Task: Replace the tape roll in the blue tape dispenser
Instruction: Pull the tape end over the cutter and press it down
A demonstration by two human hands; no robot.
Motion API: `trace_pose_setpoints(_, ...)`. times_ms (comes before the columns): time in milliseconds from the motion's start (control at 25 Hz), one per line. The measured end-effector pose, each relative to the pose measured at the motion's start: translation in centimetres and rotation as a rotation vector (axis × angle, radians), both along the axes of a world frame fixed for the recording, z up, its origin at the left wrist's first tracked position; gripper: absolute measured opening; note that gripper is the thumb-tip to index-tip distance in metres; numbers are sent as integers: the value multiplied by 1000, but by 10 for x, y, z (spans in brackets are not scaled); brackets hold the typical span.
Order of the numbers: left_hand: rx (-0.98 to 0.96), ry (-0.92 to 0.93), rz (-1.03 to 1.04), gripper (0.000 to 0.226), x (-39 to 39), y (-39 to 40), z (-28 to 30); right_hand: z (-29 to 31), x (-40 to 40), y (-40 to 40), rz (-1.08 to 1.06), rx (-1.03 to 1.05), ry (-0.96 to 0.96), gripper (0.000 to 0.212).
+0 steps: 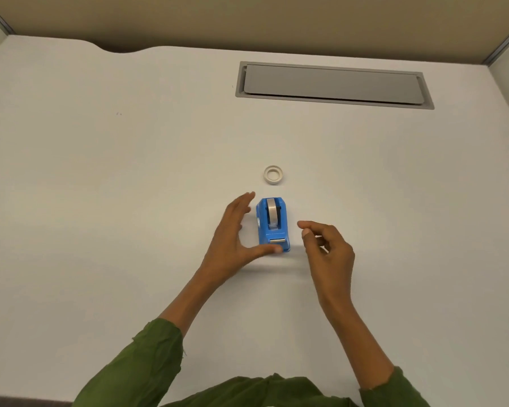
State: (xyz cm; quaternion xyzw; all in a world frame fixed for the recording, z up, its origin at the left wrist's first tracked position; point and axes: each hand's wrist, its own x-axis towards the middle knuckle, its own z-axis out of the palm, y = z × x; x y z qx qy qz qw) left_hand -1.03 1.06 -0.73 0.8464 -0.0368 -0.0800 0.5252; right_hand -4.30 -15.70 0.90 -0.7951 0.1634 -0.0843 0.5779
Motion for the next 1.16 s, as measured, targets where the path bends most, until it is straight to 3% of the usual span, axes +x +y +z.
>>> trace_pose_setpoints(120, -48, -73, 269, 28, -12, 0, 3, 5, 10, 4, 141, -138, -8, 24)
trace_pose_setpoints(160, -46, -55, 311, 17, -13, 1, 4, 4, 14, 6, 178, -170, 2, 24)
trace_pose_setpoints(360, -26, 12, 300, 7, -7, -5, 7, 1, 23, 11, 238, -249, 40, 21)
trace_pose_setpoints(680, 74, 73, 341, 15, -1, -13, 7, -1, 22, 12, 258, -327, 13, 18)
trace_pose_setpoints(1160, 18, 51, 273, 13, -5, -16, 16, 4, 21, 10, 272, -235, 24, 19)
